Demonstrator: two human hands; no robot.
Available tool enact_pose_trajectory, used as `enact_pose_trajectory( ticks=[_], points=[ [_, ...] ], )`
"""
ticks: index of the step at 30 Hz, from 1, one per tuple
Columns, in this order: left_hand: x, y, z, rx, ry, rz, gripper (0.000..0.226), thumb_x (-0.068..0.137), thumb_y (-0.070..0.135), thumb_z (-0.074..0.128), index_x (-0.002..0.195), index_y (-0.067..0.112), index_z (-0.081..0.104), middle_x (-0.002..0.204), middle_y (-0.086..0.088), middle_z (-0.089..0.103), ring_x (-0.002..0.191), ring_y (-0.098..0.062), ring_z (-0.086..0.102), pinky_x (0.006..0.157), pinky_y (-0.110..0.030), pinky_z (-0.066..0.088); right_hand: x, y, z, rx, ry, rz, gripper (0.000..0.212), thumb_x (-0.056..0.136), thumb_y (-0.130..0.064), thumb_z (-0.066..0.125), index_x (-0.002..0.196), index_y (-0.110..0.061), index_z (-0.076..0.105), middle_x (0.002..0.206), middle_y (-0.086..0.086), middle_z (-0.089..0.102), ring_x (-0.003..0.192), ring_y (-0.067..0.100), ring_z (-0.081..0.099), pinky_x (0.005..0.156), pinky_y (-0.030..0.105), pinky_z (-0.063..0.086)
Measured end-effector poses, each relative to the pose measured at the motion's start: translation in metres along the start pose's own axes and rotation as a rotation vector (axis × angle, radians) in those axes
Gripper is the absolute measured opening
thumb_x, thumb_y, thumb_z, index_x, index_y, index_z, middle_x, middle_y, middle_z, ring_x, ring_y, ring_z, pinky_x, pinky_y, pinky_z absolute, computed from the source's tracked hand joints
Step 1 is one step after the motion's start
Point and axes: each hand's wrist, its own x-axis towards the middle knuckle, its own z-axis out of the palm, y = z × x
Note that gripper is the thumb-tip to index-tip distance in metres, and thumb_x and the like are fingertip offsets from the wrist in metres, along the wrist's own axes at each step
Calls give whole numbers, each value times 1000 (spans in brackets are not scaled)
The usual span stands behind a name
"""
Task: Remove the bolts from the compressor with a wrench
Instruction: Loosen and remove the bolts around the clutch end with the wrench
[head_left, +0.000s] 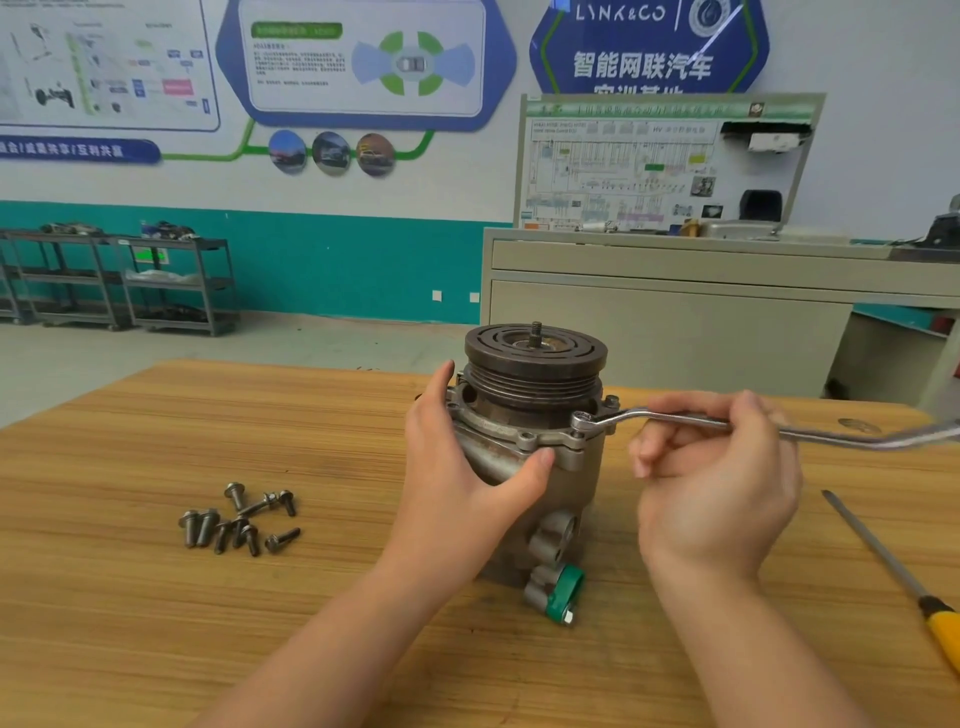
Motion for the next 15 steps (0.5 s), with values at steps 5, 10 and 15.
enact_pose_trajectory(
  ticks=[5,10,15],
  points=[
    [0,0,-1,4,-4,-2,95,72,47,78,135,54,8,122,45,19,117,30,23,100,-10,26,32,-5,-6,247,6,466,29,103,-18,37,77,-11,46,63,10,64,45,15,53,43,18,42],
    [-1,1,-1,-6,-11,-6,98,69,51,76,139,52,8,121,47,19,115,31,24,95,-6,28,21,-19,-2,16,-93,6,24,103,-32,40,86,-17,46,68,4,69,49,15,59,47,23,49],
    [0,2,0,10,0,-9,99,67,54,74,141,50,9,124,37,24,117,29,24,97,-6,26,-1,-10,1,-323,-235,-492,14,101,-42,44,88,-40,49,73,-6,66,47,11,60,45,25,47]
  ],
)
